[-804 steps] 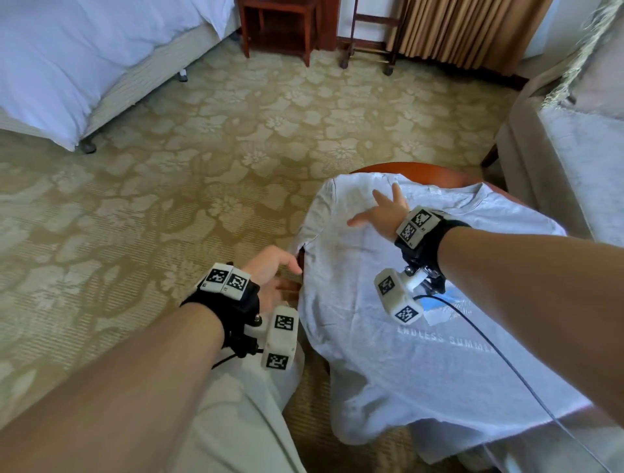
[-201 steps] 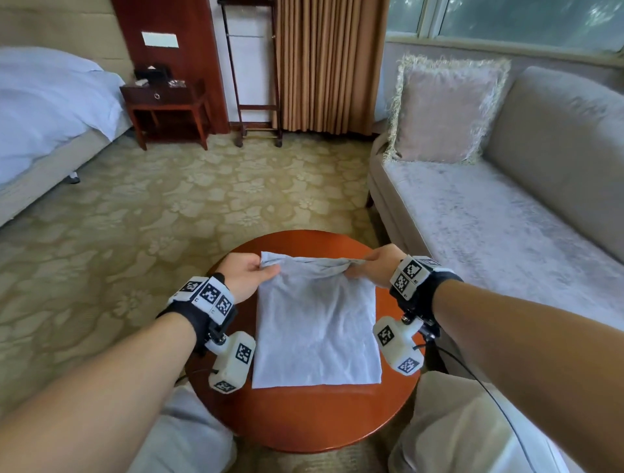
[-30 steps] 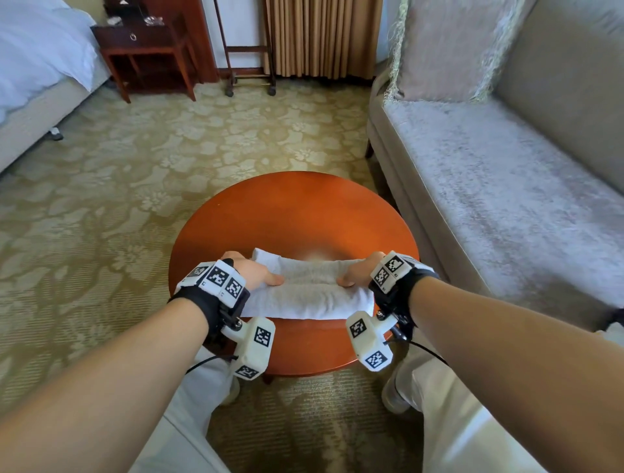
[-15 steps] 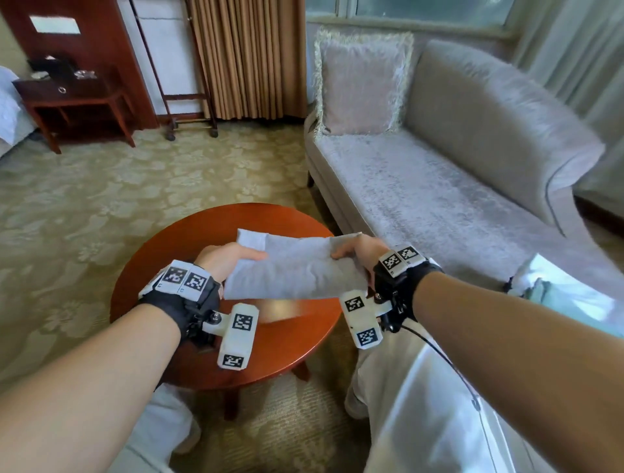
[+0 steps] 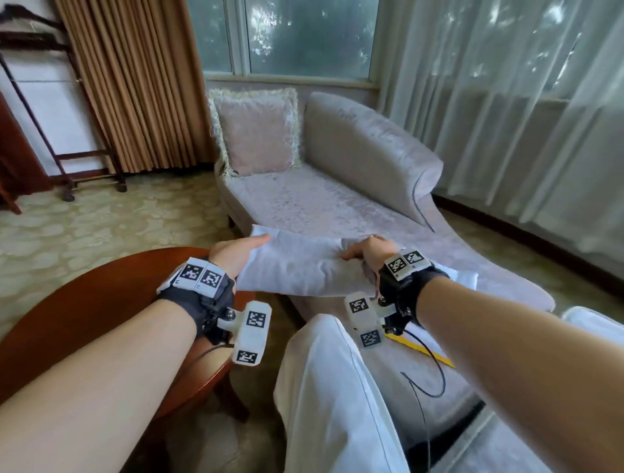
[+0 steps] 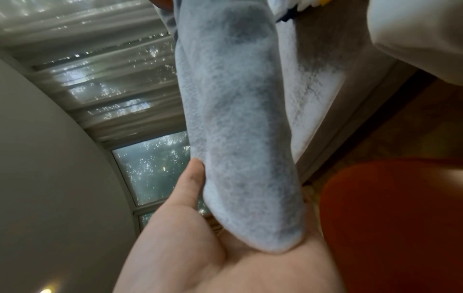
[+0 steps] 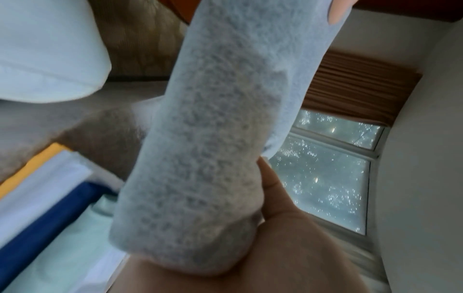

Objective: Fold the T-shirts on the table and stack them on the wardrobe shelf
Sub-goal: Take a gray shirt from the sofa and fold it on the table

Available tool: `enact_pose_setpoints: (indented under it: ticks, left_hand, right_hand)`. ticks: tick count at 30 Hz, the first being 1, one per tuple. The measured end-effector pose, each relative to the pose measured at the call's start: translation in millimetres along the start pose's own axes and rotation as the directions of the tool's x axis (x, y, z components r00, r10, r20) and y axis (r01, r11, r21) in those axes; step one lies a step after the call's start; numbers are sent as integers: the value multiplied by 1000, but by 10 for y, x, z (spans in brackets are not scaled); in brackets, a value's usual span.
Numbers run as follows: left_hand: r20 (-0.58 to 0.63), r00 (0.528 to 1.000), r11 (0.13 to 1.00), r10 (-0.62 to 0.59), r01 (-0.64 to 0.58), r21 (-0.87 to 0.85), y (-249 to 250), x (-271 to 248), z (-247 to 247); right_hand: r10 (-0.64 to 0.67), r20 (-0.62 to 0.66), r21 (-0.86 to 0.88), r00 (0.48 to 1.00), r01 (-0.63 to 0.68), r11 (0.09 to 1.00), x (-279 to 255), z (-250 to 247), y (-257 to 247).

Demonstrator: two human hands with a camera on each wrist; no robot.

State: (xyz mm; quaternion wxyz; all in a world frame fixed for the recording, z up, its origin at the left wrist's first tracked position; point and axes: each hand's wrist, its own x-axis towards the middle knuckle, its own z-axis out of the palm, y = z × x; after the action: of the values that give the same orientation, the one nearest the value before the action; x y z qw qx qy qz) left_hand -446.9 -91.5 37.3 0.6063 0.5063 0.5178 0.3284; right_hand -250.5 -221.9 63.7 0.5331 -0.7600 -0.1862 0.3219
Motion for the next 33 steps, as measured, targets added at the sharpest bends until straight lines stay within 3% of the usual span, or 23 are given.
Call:
enact_pose_setpoints:
  ticks: [4,7,15,23,33]
  left_hand:
    - [51,999,999,3,-2,-37,159,-102,580]
    - [89,996,1000,5,-2,-30,208,-54,1041]
    - [166,986,993,-22,3,117,48,589,2258]
    - [209,978,973,-20,-29,228,-41,927,3144]
    - [297,952,944,-79,-25,330,-516,1436,3818]
  right_hand:
    - [-25,-51,-78,998,21,997,198,-556,13]
    - [9,-116,-42,993,-14,999,366,-966,47]
    - [126,-250,96,960,-105,990,1325,-1869,455]
    - [152,-272,180,950,-105,978,1598,-2329,402]
    - [293,-322,126,900,-266,956,2221,-2533,957]
